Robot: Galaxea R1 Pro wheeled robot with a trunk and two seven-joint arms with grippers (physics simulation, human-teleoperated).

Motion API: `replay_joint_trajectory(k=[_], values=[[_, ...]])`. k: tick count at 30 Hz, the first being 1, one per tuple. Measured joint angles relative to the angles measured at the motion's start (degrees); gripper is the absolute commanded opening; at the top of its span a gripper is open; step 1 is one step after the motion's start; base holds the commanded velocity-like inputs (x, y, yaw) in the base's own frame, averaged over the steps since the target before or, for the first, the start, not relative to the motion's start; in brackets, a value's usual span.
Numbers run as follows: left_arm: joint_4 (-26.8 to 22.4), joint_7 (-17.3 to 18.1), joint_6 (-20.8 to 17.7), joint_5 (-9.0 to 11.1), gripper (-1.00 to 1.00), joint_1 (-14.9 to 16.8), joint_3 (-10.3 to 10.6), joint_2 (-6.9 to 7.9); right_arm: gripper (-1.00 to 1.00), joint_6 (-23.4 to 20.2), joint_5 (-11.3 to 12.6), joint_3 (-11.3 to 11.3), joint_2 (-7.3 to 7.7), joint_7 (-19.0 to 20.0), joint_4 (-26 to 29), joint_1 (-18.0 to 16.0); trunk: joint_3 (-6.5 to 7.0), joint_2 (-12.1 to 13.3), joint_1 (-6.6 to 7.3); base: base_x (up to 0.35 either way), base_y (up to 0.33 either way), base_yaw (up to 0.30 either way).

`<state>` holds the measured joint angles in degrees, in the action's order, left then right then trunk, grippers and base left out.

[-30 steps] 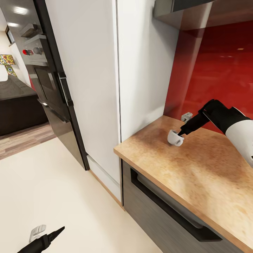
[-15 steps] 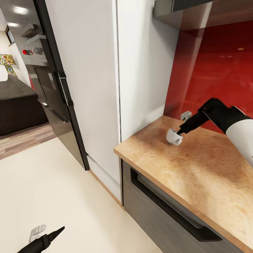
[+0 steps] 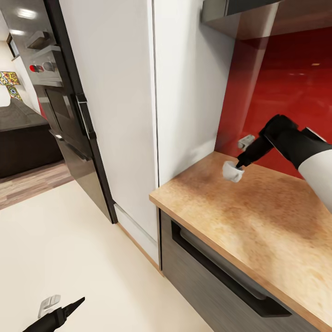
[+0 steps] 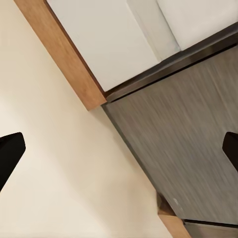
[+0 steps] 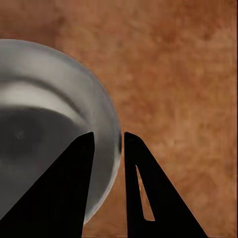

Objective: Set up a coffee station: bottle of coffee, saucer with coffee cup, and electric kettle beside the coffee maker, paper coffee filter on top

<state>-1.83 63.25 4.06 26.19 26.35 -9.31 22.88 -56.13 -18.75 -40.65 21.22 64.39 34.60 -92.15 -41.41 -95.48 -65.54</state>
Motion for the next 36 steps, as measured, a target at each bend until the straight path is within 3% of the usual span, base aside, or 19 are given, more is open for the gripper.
replay_joint_trajectory(k=[2,4,8,20,36], values=[[0.0,0.0,0.0,0.0,1.0,0.0,0.0,-0.01,-1.0,-0.4,-3.2,0.1,0.0,0.1,0.1,-0.1,0.0,0.0,0.0,0.0,0.0,0.0],[0.0,0.0,0.0,0.0,1.0,0.0,0.0,-0.02,-1.0,-0.7,-4.9,0.2,0.0,0.1,0.2,-0.2,0.0,0.0,0.0,0.0,0.0,0.0],[0.0,0.0,0.0,0.0,1.0,0.0,0.0,-0.01,-1.0,-0.9,-6.2,0.2,0.0,0.2,0.3,-0.3,0.0,0.0,0.0,0.0,0.0,0.0],[0.0,0.0,0.0,0.0,1.0,0.0,0.0,-0.03,-1.0,-1.1,-6.8,0.2,0.0,0.2,2.6,-0.9,0.02,0.0,-0.01,-0.036,0.0,-0.014],[0.0,-0.1,0.1,0.0,1.0,0.0,0.0,-0.03,-1.0,-1.1,-6.8,0.2,0.0,0.2,2.6,-0.9,0.89,0.0,-0.03,-0.086,0.0,-0.165]])
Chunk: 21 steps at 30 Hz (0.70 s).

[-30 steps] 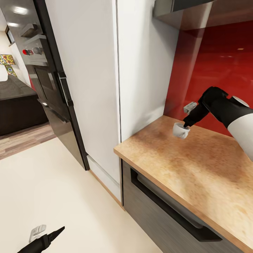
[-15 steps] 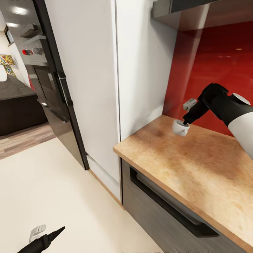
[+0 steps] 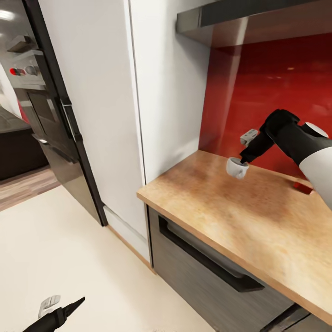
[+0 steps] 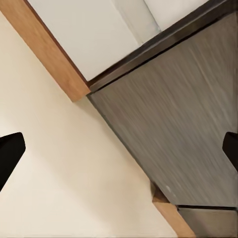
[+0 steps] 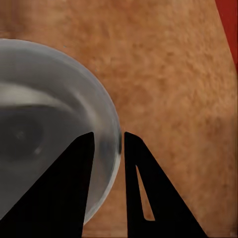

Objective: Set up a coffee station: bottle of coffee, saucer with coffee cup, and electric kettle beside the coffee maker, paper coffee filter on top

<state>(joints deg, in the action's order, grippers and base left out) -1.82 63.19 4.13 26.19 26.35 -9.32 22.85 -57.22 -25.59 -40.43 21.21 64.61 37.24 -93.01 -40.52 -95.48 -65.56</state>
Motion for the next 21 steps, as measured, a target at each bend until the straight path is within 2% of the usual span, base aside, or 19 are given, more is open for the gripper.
replay_joint_trajectory(k=[8,9,13,17,20,21], values=[[0.0,0.0,0.0,0.0,1.0,0.0,0.0,0.02,-1.0,0.0,0.1,0.0,0.01,0.1,0.1,0.0,0.16,0.0,-0.01,-0.288,0.064,-0.04],[0.0,0.0,0.0,0.0,1.0,0.0,0.0,0.01,-1.0,-0.1,0.5,0.1,0.23,0.8,3.0,0.0,0.16,0.0,0.01,-0.107,0.043,-0.002],[0.0,0.0,0.0,0.0,1.0,0.0,0.0,0.02,-1.0,0.1,0.3,0.0,2.43,4.3,7.8,0.2,0.16,0.0,0.02,-0.056,0.023,-0.001],[0.0,0.0,0.0,0.0,1.0,0.0,0.0,0.02,-1.0,0.1,0.4,0.0,4.84,6.8,9.4,0.6,0.16,0.0,0.03,-0.011,0.004,0.0],[0.0,0.0,0.0,0.0,1.0,0.0,0.0,0.01,-1.0,0.3,0.9,0.0,8.61,10.5,10.0,0.9,0.16,0.0,0.03,-0.002,0.001,0.0],[0.0,0.0,0.0,0.0,1.0,0.0,0.0,0.02,-1.0,0.2,1.0,0.0,9.0,10.9,10.1,0.9,0.16,0.0,0.03,0.0,0.0,0.0]])
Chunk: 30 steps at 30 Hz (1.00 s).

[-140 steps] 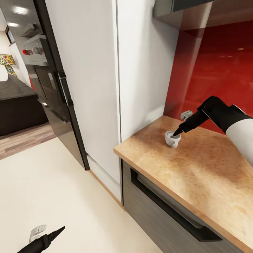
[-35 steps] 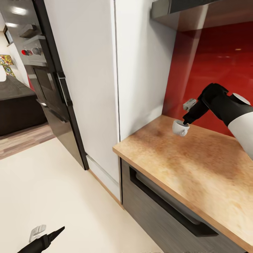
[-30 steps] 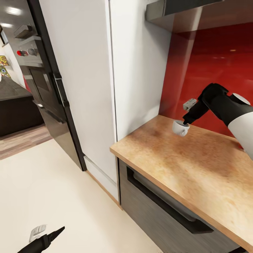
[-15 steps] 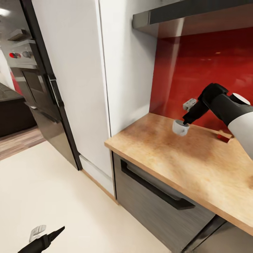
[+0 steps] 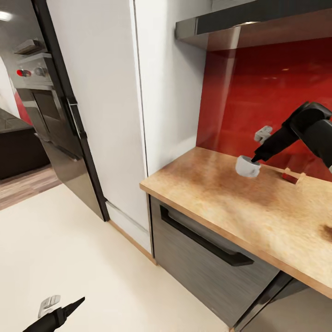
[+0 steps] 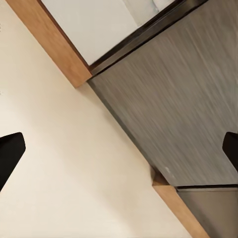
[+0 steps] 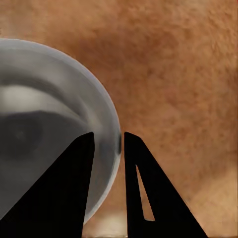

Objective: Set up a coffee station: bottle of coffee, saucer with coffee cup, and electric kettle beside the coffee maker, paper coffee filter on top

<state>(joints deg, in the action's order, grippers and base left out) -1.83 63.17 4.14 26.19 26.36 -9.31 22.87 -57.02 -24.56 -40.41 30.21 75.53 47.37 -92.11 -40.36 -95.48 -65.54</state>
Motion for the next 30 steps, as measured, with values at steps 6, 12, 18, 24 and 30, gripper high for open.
replay_joint_trajectory(k=[6,12,18,24,30], values=[[0.0,0.0,0.0,0.0,1.0,0.0,0.0,-0.01,-1.0,0.0,0.9,0.0,2.3,1.4,2.5,2.0,0.3,0.0,0.0,0.0,0.0,-0.029],[0.0,0.0,0.0,0.0,1.0,0.0,0.0,-0.02,-1.0,-0.2,1.6,0.0,2.64,1.5,7.3,4.5,0.79,0.0,-0.02,-0.12,0.0,-0.071],[0.0,0.0,0.0,0.0,1.0,0.0,0.0,-0.01,-1.0,-0.2,2.0,0.1,2.71,1.5,8.5,5.0,1.3,0.0,-0.03,-0.298,0.0,-0.071],[0.0,0.0,0.0,0.0,1.0,0.0,0.0,0.02,-1.0,-0.1,2.4,0.1,2.71,1.6,8.6,5.1,1.76,0.0,-0.03,-0.294,0.005,-0.05],[0.0,0.0,0.0,0.0,1.0,0.0,0.0,0.06,-1.0,0.0,2.5,0.1,2.72,2.5,8.7,5.1,1.92,0.0,0.0,-0.058,0.01,-0.111]])
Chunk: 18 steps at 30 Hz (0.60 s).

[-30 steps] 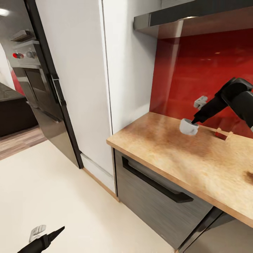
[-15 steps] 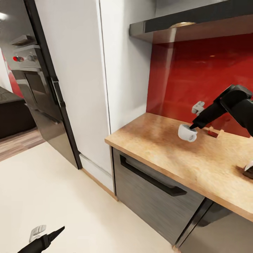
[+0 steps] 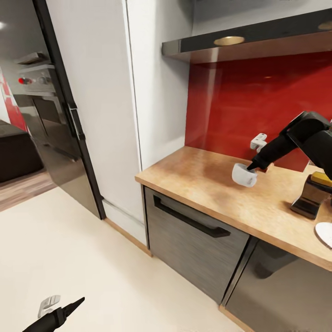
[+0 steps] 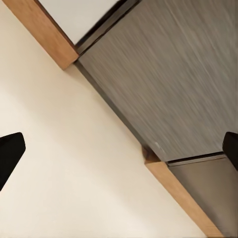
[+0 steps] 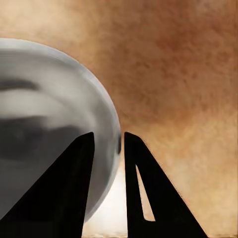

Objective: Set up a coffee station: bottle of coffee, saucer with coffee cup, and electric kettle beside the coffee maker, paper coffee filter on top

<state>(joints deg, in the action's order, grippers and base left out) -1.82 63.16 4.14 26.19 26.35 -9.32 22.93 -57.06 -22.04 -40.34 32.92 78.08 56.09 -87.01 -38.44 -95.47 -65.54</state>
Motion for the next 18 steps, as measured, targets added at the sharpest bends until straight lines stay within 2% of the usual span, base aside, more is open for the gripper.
replay_joint_trajectory(k=[3,11,18], values=[[0.0,0.0,0.0,0.0,1.0,0.0,0.0,0.01,-1.0,0.0,0.0,0.0,0.01,0.0,0.0,0.0,0.16,0.0,0.0,-0.008,0.108,-0.187],[0.0,0.0,0.0,0.0,1.0,0.0,0.0,0.01,-1.0,0.0,0.0,0.0,0.02,0.1,0.0,0.1,0.33,0.0,0.0,-0.001,0.241,-0.068],[0.0,0.0,0.0,0.0,1.0,0.0,0.0,0.01,-1.0,0.0,0.0,0.0,0.0,0.1,-0.1,0.1,0.7,0.0,0.0,0.0,0.037,-0.189]])
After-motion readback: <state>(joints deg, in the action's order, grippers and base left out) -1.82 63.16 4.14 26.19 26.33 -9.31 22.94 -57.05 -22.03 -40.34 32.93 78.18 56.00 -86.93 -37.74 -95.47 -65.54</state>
